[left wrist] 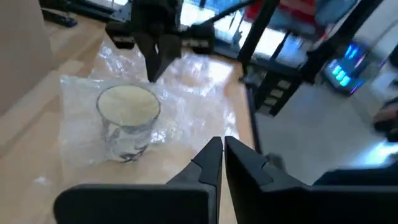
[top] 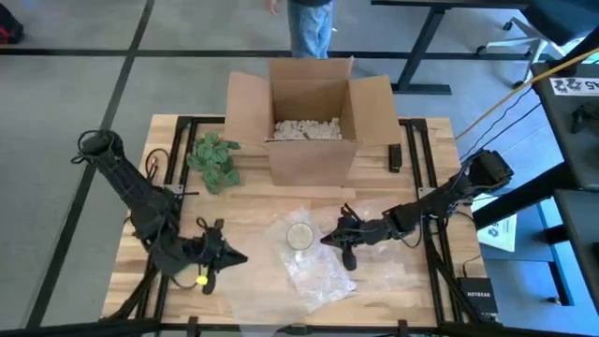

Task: Wrap mug
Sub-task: Wrap the blue mug in bubble wrap

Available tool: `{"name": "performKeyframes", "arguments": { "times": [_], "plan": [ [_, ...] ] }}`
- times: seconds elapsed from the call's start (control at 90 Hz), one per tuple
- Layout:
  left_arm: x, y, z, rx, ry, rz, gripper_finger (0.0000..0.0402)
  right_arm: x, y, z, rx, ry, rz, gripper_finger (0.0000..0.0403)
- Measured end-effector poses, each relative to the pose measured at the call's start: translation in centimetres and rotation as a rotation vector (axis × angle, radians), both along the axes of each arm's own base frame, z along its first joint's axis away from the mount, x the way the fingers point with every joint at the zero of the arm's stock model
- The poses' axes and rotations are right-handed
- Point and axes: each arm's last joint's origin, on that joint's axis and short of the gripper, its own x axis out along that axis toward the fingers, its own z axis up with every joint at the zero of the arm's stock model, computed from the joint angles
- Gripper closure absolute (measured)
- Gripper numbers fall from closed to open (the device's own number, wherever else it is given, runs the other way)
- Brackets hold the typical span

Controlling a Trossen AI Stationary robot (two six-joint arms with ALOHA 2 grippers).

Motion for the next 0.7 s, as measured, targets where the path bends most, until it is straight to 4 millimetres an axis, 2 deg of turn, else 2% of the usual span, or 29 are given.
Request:
{"name": "performKeyframes", "arguments": {
  "times": [0.178, 0.378, 0.533, 0.7],
  "plan": [
    [1.4, -2.0, -1.3, 0.034, 0.161, 0.028, 0.0402, 0.0, 0.0, 0.0, 0.002, 0.000, -0.001, 0.0403],
    [2.2, -2.8, -4.1, -0.029, 0.355, 0.039, 0.0395, 0.0, 0.0, 0.0, 0.004, -0.001, -0.001, 0.0403],
    [2.8, -3.2, -5.5, -0.117, 0.466, 0.022, 0.0367, 0.0, 0.0, 0.0, 0.010, -0.001, -0.003, 0.0403],
    [3.1, -3.1, -6.1, -0.148, 0.499, 0.053, 0.0317, 0.0, 0.0, 0.0, 0.012, 0.000, -0.003, 0.0403]
  ]
}}
